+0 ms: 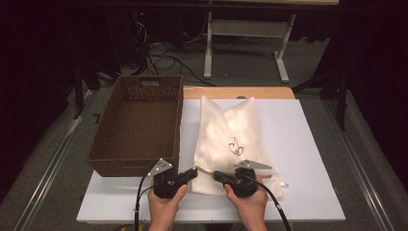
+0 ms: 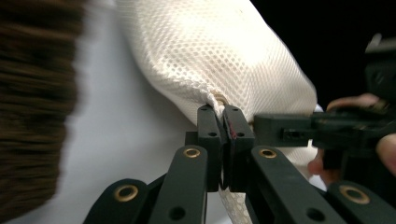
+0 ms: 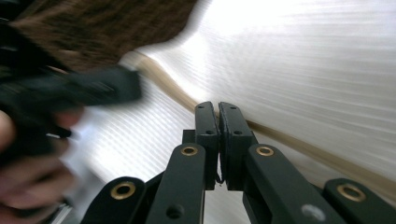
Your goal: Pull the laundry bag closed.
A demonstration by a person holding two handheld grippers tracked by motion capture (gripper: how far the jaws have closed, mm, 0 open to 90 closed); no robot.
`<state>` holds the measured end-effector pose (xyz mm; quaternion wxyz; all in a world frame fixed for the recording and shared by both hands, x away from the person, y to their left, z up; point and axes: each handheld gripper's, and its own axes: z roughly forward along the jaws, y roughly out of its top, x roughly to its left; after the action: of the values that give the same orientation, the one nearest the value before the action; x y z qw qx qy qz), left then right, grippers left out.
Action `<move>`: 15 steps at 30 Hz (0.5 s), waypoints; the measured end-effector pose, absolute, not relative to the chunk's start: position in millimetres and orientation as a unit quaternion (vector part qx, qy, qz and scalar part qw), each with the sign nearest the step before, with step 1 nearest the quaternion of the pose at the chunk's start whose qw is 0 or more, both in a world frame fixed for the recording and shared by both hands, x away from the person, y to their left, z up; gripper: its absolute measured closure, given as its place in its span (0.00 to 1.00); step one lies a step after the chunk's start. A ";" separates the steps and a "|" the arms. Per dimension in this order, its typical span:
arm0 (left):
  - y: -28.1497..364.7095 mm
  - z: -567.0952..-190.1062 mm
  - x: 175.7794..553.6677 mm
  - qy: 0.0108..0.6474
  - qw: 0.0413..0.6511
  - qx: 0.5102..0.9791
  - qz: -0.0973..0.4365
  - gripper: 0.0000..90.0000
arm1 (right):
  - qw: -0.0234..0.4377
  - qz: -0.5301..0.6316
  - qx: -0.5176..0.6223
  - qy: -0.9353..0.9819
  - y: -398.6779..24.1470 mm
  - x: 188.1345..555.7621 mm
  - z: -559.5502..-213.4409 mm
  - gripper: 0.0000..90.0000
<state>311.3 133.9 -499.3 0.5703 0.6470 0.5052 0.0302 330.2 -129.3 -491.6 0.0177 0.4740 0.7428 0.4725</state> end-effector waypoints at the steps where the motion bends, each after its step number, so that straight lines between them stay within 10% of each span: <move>1: 136.4 -500.1 312.3 0.507 0.570 0.646 0.026 0.97 | 0.007 0.478 0.483 0.733 -136.4 331.8 -495.4 0.98; 15: 129.7 -506.9 307.2 0.506 0.523 0.684 0.053 0.97 | 0.072 0.479 0.447 0.752 -171.8 320.9 -492.7 0.98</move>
<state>307.2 129.7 -506.9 0.5226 0.6842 0.5059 0.0532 320.9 -171.8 -492.7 0.0721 0.4470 0.7517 0.4795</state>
